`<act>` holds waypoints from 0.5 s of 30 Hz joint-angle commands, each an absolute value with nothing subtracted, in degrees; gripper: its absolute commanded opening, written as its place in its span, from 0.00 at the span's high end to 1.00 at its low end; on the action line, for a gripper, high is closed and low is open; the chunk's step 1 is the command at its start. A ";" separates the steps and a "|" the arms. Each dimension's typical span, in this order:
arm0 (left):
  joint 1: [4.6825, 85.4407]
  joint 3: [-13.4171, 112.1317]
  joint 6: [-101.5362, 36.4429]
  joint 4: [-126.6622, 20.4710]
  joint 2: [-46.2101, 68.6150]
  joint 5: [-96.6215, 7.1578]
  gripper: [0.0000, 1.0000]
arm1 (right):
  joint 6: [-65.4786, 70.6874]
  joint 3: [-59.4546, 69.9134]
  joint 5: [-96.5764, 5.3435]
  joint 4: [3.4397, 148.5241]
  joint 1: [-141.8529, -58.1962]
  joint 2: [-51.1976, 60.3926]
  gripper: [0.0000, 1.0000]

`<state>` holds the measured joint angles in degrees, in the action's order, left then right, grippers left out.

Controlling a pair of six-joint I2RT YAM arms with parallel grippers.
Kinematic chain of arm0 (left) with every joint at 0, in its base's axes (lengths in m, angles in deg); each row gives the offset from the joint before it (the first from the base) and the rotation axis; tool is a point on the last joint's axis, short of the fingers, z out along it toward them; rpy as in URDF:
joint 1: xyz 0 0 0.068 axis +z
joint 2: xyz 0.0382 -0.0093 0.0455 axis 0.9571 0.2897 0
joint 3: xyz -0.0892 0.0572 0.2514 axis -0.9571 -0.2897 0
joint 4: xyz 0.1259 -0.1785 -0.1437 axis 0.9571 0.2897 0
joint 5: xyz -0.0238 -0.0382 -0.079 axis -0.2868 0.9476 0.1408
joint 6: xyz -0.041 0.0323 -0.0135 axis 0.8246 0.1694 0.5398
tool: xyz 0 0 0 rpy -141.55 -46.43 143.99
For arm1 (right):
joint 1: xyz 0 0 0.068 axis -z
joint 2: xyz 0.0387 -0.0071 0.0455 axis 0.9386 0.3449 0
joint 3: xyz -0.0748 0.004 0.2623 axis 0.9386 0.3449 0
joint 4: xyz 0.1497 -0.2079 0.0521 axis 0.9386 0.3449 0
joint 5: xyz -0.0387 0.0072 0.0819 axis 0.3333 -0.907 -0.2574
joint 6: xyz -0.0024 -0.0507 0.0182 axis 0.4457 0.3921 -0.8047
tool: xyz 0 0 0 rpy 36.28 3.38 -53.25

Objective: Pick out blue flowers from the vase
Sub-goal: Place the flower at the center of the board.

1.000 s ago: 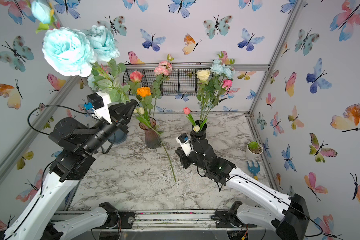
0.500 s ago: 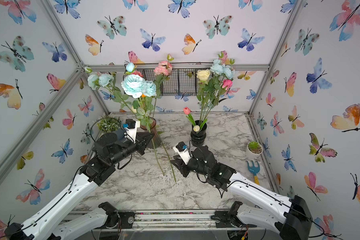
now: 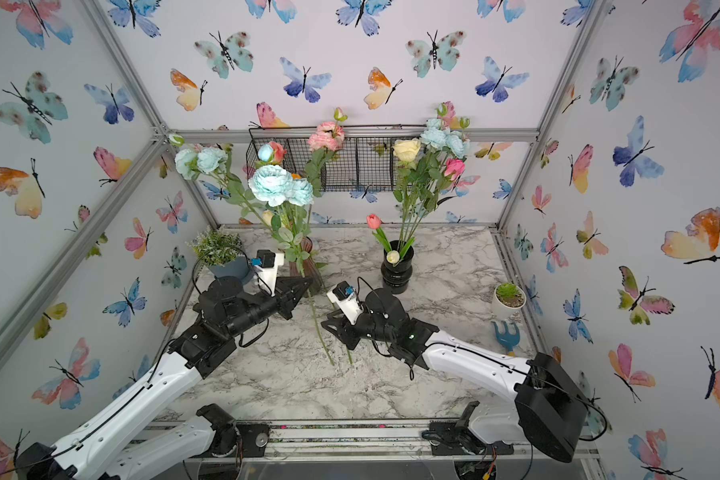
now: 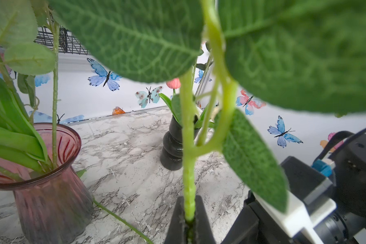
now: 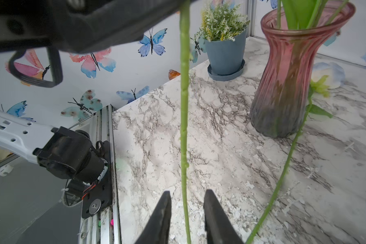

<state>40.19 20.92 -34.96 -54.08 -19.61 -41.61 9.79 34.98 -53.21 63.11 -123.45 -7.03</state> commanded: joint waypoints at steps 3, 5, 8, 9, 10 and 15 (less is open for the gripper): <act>40.29 19.78 -33.03 -58.21 -20.98 -39.50 1.00 | 9.18 30.76 -54.73 59.42 -123.86 -4.27 0.70; 40.20 19.67 -32.76 -58.38 -21.12 -39.21 1.00 | 9.00 30.24 -54.98 58.86 -123.89 -3.03 0.70; 40.20 19.63 -32.46 -58.60 -21.31 -38.59 1.00 | 8.76 29.54 -54.93 58.53 -123.88 -1.44 0.72; 40.12 19.67 -32.54 -58.58 -21.36 -38.66 1.00 | 8.66 29.38 -55.12 58.38 -123.88 -1.14 0.73; 40.11 19.75 -32.58 -58.43 -21.47 -38.82 1.00 | 8.50 29.35 -55.39 58.14 -123.88 -0.83 0.74; 40.11 19.93 -32.71 -58.07 -21.82 -38.77 1.00 | 8.07 29.16 -55.24 58.08 -123.88 -0.59 0.91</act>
<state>40.15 19.32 -32.99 -56.03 -20.44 -40.40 8.66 30.52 -54.81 59.17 -123.54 -0.91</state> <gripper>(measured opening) 0.048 0.100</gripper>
